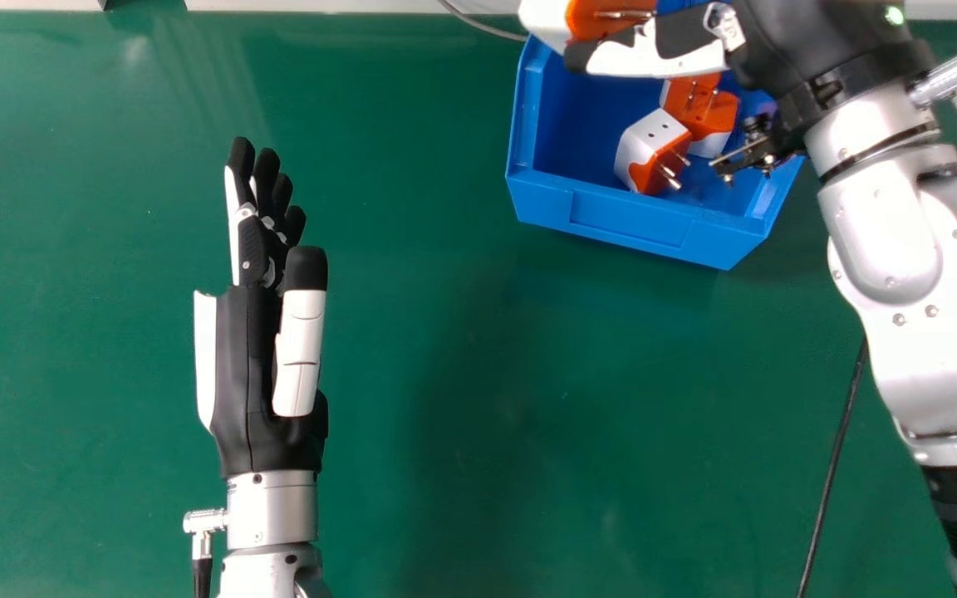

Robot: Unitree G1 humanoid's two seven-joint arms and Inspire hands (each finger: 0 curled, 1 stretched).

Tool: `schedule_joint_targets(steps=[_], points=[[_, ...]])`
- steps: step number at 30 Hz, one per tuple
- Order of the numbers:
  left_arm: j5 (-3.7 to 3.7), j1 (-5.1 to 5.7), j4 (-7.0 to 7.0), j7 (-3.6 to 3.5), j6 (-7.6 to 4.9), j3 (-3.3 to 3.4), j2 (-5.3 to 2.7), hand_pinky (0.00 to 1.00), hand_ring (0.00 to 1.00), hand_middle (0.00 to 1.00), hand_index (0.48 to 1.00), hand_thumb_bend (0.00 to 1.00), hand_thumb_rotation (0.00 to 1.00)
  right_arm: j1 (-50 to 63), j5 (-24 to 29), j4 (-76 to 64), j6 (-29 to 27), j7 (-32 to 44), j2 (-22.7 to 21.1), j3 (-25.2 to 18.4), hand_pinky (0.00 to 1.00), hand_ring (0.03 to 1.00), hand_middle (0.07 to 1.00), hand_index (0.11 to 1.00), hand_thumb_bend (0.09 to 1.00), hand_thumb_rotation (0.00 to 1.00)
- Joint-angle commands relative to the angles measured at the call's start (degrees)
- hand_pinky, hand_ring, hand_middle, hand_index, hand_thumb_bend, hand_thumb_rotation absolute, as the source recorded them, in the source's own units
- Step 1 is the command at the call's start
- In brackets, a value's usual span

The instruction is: Pick all objects and put in blue box

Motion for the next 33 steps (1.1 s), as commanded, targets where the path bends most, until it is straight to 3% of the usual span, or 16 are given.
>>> schedule_joint_targets(steps=[1, 9, 13, 16, 20, 26, 33], points=[[-0.05, 0.21, -0.74, -0.21, -0.78, -0.48, -2.06, 1.00, 1.00, 1.00, 1.000, 0.81, 0.87, -3.2, 0.5, 0.8, -0.4, -1.8, -1.0, -1.3, 0.32, 0.392, 0.485, 0.529, 0.504, 0.00], [0.34, 0.17, -0.52, 0.21, -1.09, -0.30, -2.02, 1.00, 1.00, 1.00, 1.000, 0.81, 0.87, -7.4, -0.4, 9.8, -0.2, -4.5, -3.1, -1.6, 0.32, 0.392, 0.485, 0.529, 0.504, 0.00], [-0.54, 0.04, -0.35, -0.37, -1.07, -0.33, -1.99, 1.00, 1.00, 1.00, 1.000, 0.81, 0.87, -10.1, -0.6, 16.0, -0.2, -6.1, -3.9, -0.9, 0.32, 0.394, 0.486, 0.523, 0.503, 0.00], [-0.68, -0.02, -0.30, -0.49, -1.00, -0.30, -2.00, 1.00, 1.00, 1.00, 1.000, 0.81, 0.87, -12.5, -2.2, 21.1, 1.4, -8.0, -3.7, 0.4, 0.32, 0.394, 0.486, 0.523, 0.503, 0.00], [-0.05, 0.07, -0.51, -0.01, -0.97, -0.26, -1.98, 1.00, 1.00, 1.00, 1.000, 0.81, 0.86, -15.4, -3.1, 28.2, 2.0, -11.4, -3.0, 2.0, 0.32, 0.397, 0.489, 0.519, 0.502, 0.00], [-0.12, 0.12, -0.74, 0.01, -0.95, -0.26, -1.97, 1.00, 1.00, 1.00, 1.000, 0.81, 0.86, -18.7, -1.9, 37.9, 1.4, -14.7, -2.0, 3.9, 0.32, 0.397, 0.489, 0.519, 0.502, 0.00], [0.41, -0.18, -0.31, 0.25, -1.19, -0.24, -1.92, 1.00, 1.00, 1.00, 1.000, 0.82, 0.86, -20.5, -2.1, 45.9, -1.7, -16.9, -1.6, 7.5, 0.32, 0.401, 0.491, 0.522, 0.500, 0.00]])
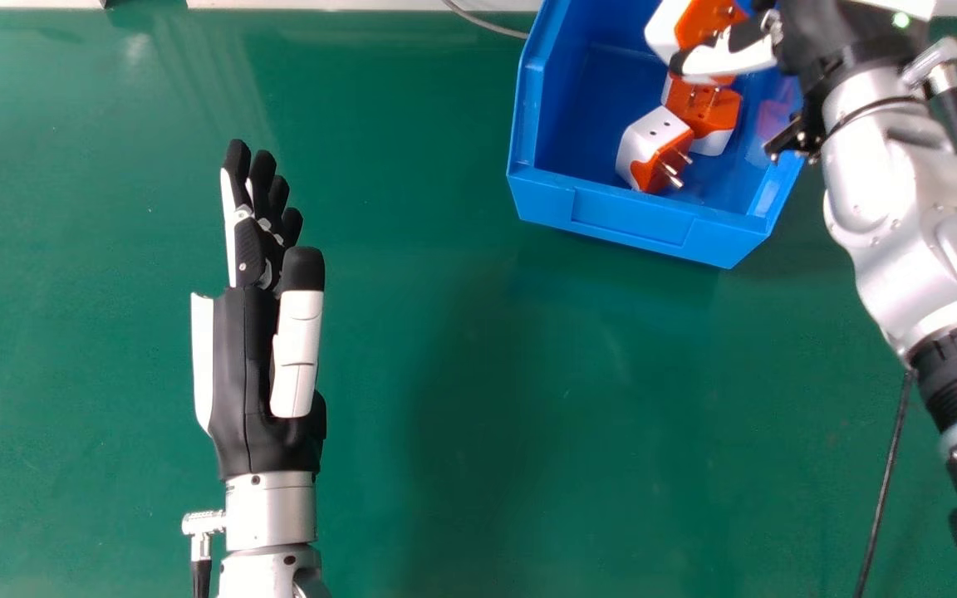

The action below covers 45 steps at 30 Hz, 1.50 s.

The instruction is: Pick all objects and put in blue box

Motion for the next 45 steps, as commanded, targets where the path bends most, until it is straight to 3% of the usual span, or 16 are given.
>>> schedule_joint_targets(steps=[1, 10, 21, 22, 30, 31, 33, 34, 38, 39, 42, 43, 45], points=[[0.65, -0.23, -0.47, 0.13, -1.10, -0.32, -1.90, 1.00, 1.00, 1.00, 1.000, 0.81, 0.86, -3.6, 0.1, 1.3, -1.5, -1.9, 0.2, 0.8, 0.31, 0.404, 0.493, 0.524, 0.499, 0.00], [1.44, -0.19, -0.56, 0.88, -1.09, -0.27, -1.99, 1.00, 1.00, 1.00, 1.000, 0.81, 0.86, -4.3, -1.3, 3.6, -1.2, -1.0, 0.4, 4.8, 0.31, 0.406, 0.495, 0.527, 0.498, 0.00], [1.20, -0.82, -0.04, 0.52, -1.18, -0.36, -1.89, 1.00, 1.00, 1.00, 1.000, 0.81, 0.86, -2.9, -2.8, -4.7, 7.6, 9.3, -1.0, 7.1, 0.32, 0.409, 0.497, 0.524, 0.498, 0.00], [1.14, -0.87, -0.02, 0.45, -1.18, -0.39, -1.89, 1.00, 1.00, 1.00, 1.000, 0.81, 0.86, -2.7, -2.6, -5.4, 8.0, 9.5, -1.0, 7.0, 0.35, 0.458, 0.550, 0.565, 0.582, 0.00], [1.05, -1.08, 0.02, 0.17, -1.03, -0.48, -1.89, 1.00, 1.00, 1.00, 1.000, 0.81, 0.86, -1.0, -1.7, -10.5, 11.0, 11.6, -1.3, 6.1, 0.35, 0.458, 0.550, 0.565, 0.582, 0.00], [1.03, -1.11, 0.05, 0.16, -1.06, -0.49, -1.92, 1.00, 1.00, 1.00, 1.000, 0.81, 0.87, -0.8, -1.7, -10.9, 11.3, 11.5, -1.3, 6.1, 0.43, 0.564, 0.640, 0.635, 0.656, 0.04], [1.20, -1.11, 0.01, 0.32, -1.05, -0.48, -2.00, 1.00, 1.00, 1.00, 1.000, 0.81, 0.87, -0.5, -2.0, -11.6, 11.6, 11.2, -1.5, 6.2, 0.43, 0.564, 0.640, 0.635, 0.656, 0.04], [1.33, -1.09, -0.02, 0.45, -1.04, -0.47, -2.05, 1.00, 1.00, 1.00, 1.000, 0.81, 0.86, -0.4, -2.0, -12.0, 11.6, 11.1, -1.6, 6.1, 0.53, 0.651, 0.712, 0.706, 0.717, 0.07], [1.30, -1.03, -0.29, 0.52, -1.00, -0.52, -2.14, 1.00, 1.00, 1.00, 1.000, 0.81, 0.86, 0.2, -2.0, -13.2, 11.2, 10.6, -2.0, 6.0, 0.53, 0.651, 0.712, 0.706, 0.717, 0.07], [1.26, -0.94, -0.41, 0.50, -0.99, -0.54, -2.14, 1.00, 1.00, 1.00, 1.000, 0.80, 0.86, 0.3, -2.1, -13.5, 11.2, 10.5, -1.9, 6.0, 0.61, 0.721, 0.770, 0.764, 0.768, 0.09], [0.98, -0.78, -0.55, 0.28, -1.06, -0.57, -2.10, 1.00, 1.00, 1.00, 1.000, 0.80, 0.86, 0.7, -2.1, -14.4, 10.9, 10.0, -2.0, 5.8, 0.61, 0.721, 0.770, 0.764, 0.768, 0.09], [0.95, -0.71, -0.56, 0.24, -1.15, -0.56, -2.07, 1.00, 1.00, 1.00, 1.000, 0.80, 0.86, 1.0, -1.9, -14.9, 10.9, 10.0, -2.0, 5.6, 0.67, 0.777, 0.816, 0.808, 0.811, 0.12], [0.81, -0.45, -0.76, 0.09, -1.18, -0.62, -2.05, 1.00, 1.00, 1.00, 1.000, 0.80, 0.86, 1.6, -1.9, -16.3, 11.1, 10.1, -2.0, 5.3, 0.67, 0.777, 0.816, 0.808, 0.811, 0.12]])
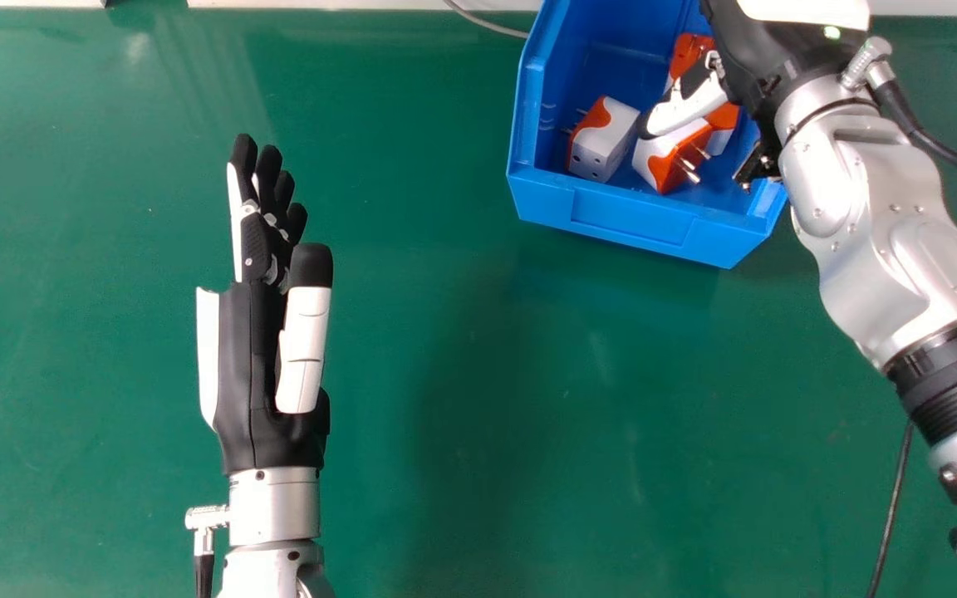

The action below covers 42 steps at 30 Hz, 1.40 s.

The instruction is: Pick all objects and put in blue box

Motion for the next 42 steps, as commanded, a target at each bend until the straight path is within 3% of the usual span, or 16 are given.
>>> schedule_joint_targets(steps=[1, 5, 6, 10, 14, 19, 23, 27, 28, 31, 32, 34, 36, 37, 41, 42], points=[[-0.17, 0.21, -1.04, -0.21, -1.18, -0.55, -2.07, 1.00, 1.00, 1.00, 1.000, 0.80, 0.86, 0.3, -0.3, -3.6, -0.2, -1.2, -1.1, -1.2, 0.73, 0.822, 0.853, 0.844, 0.846, 0.14], [-0.53, 0.66, -1.01, -0.67, -1.28, -0.66, -2.02, 1.00, 1.00, 1.00, 1.000, 0.80, 0.86, 4.1, -0.6, -9.5, 0.4, -2.6, -0.8, -2.4, 0.73, 0.822, 0.853, 0.844, 0.846, 0.14], [-0.51, 0.81, -1.10, -0.69, -1.30, -0.68, -2.04, 1.00, 1.00, 1.00, 1.000, 0.80, 0.86, 5.3, -0.7, -11.2, 1.2, -3.5, -0.3, -2.9, 0.77, 0.857, 0.882, 0.873, 0.875, 0.15], [-0.17, 1.54, -1.64, -0.45, -1.34, -0.66, -2.09, 1.00, 1.00, 1.00, 1.000, 0.80, 0.86, 12.5, 1.6, -18.7, 2.2, -9.2, 3.8, -6.5, 0.77, 0.857, 0.882, 0.873, 0.875, 0.15], [-0.29, 2.35, -2.26, -0.53, -1.21, -0.79, -2.10, 1.00, 1.00, 1.00, 1.000, 0.80, 0.86, 22.0, 10.2, -22.3, -9.1, -17.7, 9.2, -11.0, 0.80, 0.886, 0.906, 0.894, 0.901, 0.17], [-0.20, 3.56, -3.20, -0.35, -0.78, -1.09, -2.23, 1.00, 1.00, 1.00, 1.000, 0.80, 0.86, 37.2, 16.8, -24.0, -22.7, -25.2, 16.8, -10.8, 0.79, 0.890, 0.921, 0.913, 0.903, 0.19], [-0.62, 4.27, -4.12, -0.74, -0.19, -1.44, -1.96, 1.00, 1.00, 1.00, 1.000, 0.80, 0.86, 47.5, 22.0, -21.8, -32.7, -27.2, 23.2, -9.4, 0.80, 0.900, 0.937, 0.931, 0.888, 0.24], [-1.52, 4.72, -4.09, -1.90, 0.33, -2.11, -1.80, 1.00, 1.00, 1.00, 1.000, 0.80, 0.86, 52.5, 25.6, -20.6, -40.1, -25.4, 25.1, -9.4, 0.80, 0.900, 0.937, 0.931, 0.888, 0.24], [-1.43, 4.87, -4.26, -1.90, 0.45, -2.12, -1.82, 1.00, 1.00, 1.00, 1.000, 0.80, 0.85, 53.4, 26.3, -20.9, -40.8, -24.9, 25.3, -9.7, 0.79, 0.900, 0.945, 0.945, 0.864, 0.30], [-1.14, 5.25, -4.69, -1.68, 0.66, -1.95, -1.86, 1.00, 1.00, 1.00, 1.000, 0.80, 0.85, 55.5, 30.8, -22.5, -41.2, -21.6, 26.1, -10.7, 0.79, 0.900, 0.945, 0.945, 0.864, 0.30], [-1.26, 5.35, -4.81, -1.73, 0.85, -1.96, -1.86, 1.00, 1.00, 1.00, 1.000, 0.80, 0.85, 56.0, 32.7, -23.2, -41.3, -20.2, 26.3, -10.9, 0.79, 0.906, 0.953, 0.956, 0.847, 0.43], [-1.37, 5.60, -5.14, -1.84, 1.10, -2.06, -1.88, 1.00, 1.00, 1.00, 1.000, 0.80, 0.85, 56.9, 34.5, -25.2, -40.5, -18.5, 27.0, -11.4, 0.79, 0.906, 0.953, 0.956, 0.847, 0.43], [-1.43, 5.87, -5.54, -1.92, 1.34, -2.21, -1.90, 1.00, 1.00, 1.00, 1.000, 0.80, 0.85, 57.7, 34.4, -26.8, -39.5, -17.7, 27.5, -11.6, 0.79, 0.906, 0.953, 0.956, 0.847, 0.43], [-1.44, 6.01, -5.76, -1.93, 1.51, -2.26, -1.92, 1.00, 1.00, 1.00, 1.000, 0.80, 0.85, 58.2, 34.1, -27.5, -39.1, -17.4, 27.8, -11.6, 0.80, 0.914, 0.962, 0.965, 0.836, 0.54], [-1.50, 6.43, -6.29, -2.10, 1.80, -2.42, -1.88, 1.00, 1.00, 1.00, 1.000, 0.80, 0.85, 59.3, 32.9, -29.1, -38.0, -16.7, 28.8, -11.4, 0.80, 0.914, 0.962, 0.965, 0.836, 0.54], [-1.48, 6.54, -6.45, -2.08, 1.87, -2.45, -1.90, 1.00, 1.00, 1.00, 1.000, 0.81, 0.85, 59.4, 32.8, -29.4, -37.8, -16.5, 28.9, -11.3, 0.82, 0.924, 0.970, 0.972, 0.826, 0.64]])
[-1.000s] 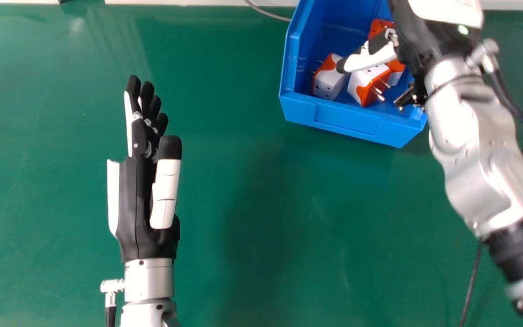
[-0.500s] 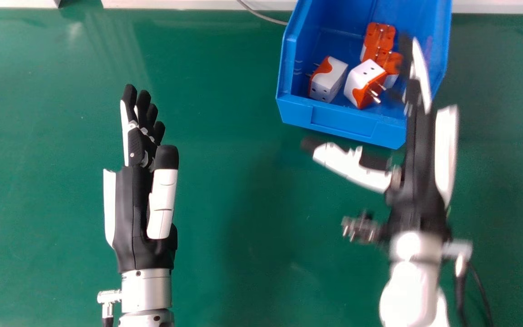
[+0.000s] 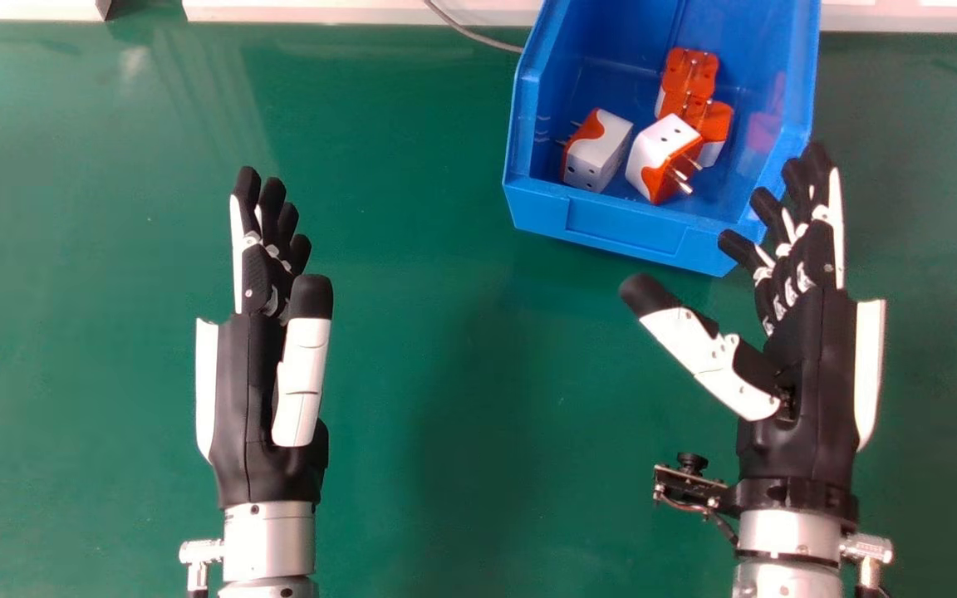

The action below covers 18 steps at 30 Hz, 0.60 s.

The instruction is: Pick all objects and put in blue box

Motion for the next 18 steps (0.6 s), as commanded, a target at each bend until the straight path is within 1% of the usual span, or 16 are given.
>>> schedule_joint_targets(steps=[1, 2, 3, 6, 7, 8, 9, 10, 11, 13, 14, 18], points=[[0.09, 0.77, -1.55, -0.27, -0.12, -0.74, -1.99, 1.00, 1.00, 1.00, 1.000, 0.81, 0.85, 0.8, -0.9, -2.4, 0.4, 0.4, 1.8, 0.3, 0.82, 0.924, 0.970, 0.972, 0.826, 0.64], [0.06, 0.86, -1.65, -0.30, -0.11, -0.76, -1.98, 1.00, 1.00, 1.00, 1.000, 0.81, 0.85, 0.9, -1.5, -2.5, 0.5, 0.3, 1.8, 0.4, 0.82, 0.924, 0.970, 0.972, 0.826, 0.64], [0.06, 0.91, -1.67, -0.31, -0.17, -0.75, -1.98, 1.00, 1.00, 1.00, 1.000, 0.81, 0.85, 1.0, -1.9, -2.6, 0.6, 0.2, 1.9, 0.4, 0.83, 0.932, 0.976, 0.978, 0.816, 0.71], [0.19, 1.05, -1.79, -0.22, -0.21, -0.72, -1.93, 1.00, 1.00, 1.00, 1.000, 0.81, 0.85, 1.2, -2.5, -2.9, 0.9, 0.1, 2.0, 0.5, 0.83, 0.932, 0.976, 0.978, 0.816, 0.71], [0.17, 1.12, -1.86, -0.21, -0.14, -0.71, -1.91, 1.00, 1.00, 1.00, 1.000, 0.81, 0.85, 1.3, -2.6, -3.0, 1.0, 0.2, 2.0, 0.5, 0.84, 0.938, 0.981, 0.982, 0.812, 0.77], [0.09, 1.16, -1.91, -0.24, -0.09, -0.71, -1.89, 1.00, 1.00, 1.00, 1.000, 0.81, 0.85, 1.4, -2.7, -3.1, 1.1, 0.3, 2.0, 0.5, 0.84, 0.938, 0.981, 0.982, 0.812, 0.77], [-0.04, 1.17, -1.96, -0.33, -0.07, -0.73, -1.87, 1.00, 1.00, 1.00, 1.000, 0.81, 0.85, 1.4, -2.8, -3.1, 1.1, 0.3, 2.1, 0.5, 0.84, 0.942, 0.985, 0.986, 0.807, 0.81], [-0.15, 1.18, -2.01, -0.40, 0.01, -0.74, -1.85, 1.00, 1.00, 1.00, 1.000, 0.81, 0.85, 1.4, -2.8, -3.1, 1.2, 0.2, 2.1, 0.5, 0.84, 0.942, 0.985, 0.986, 0.807, 0.81], [-0.26, 1.20, -2.10, -0.44, 0.13, -0.76, -1.84, 1.00, 1.00, 1.00, 1.000, 0.81, 0.85, 1.4, -3.1, -3.2, 1.4, 0.1, 2.1, 0.5, 0.85, 0.945, 0.988, 0.989, 0.805, 0.85], [-0.37, 1.25, -2.33, -0.49, 0.37, -0.81, -1.76, 1.00, 1.00, 1.00, 1.000, 0.81, 0.85, 1.4, -3.1, -3.2, 1.6, 0.0, 2.1, 0.4, 0.85, 0.945, 0.988, 0.989, 0.805, 0.85], [-0.36, 1.28, -2.45, -0.49, 0.43, -0.82, -1.73, 1.00, 1.00, 1.00, 1.000, 0.81, 0.84, 1.4, -3.2, -3.2, 1.6, 0.0, 2.1, 0.4, 0.85, 0.948, 0.991, 0.991, 0.802, 0.88], [0.06, 1.37, -2.69, -0.26, 0.58, -0.79, -1.65, 1.00, 1.00, 1.00, 1.000, 0.81, 0.84, 1.5, -3.1, -3.0, 1.8, 0.0, 2.2, 0.4, 0.85, 0.948, 0.991, 0.991, 0.802, 0.88]])
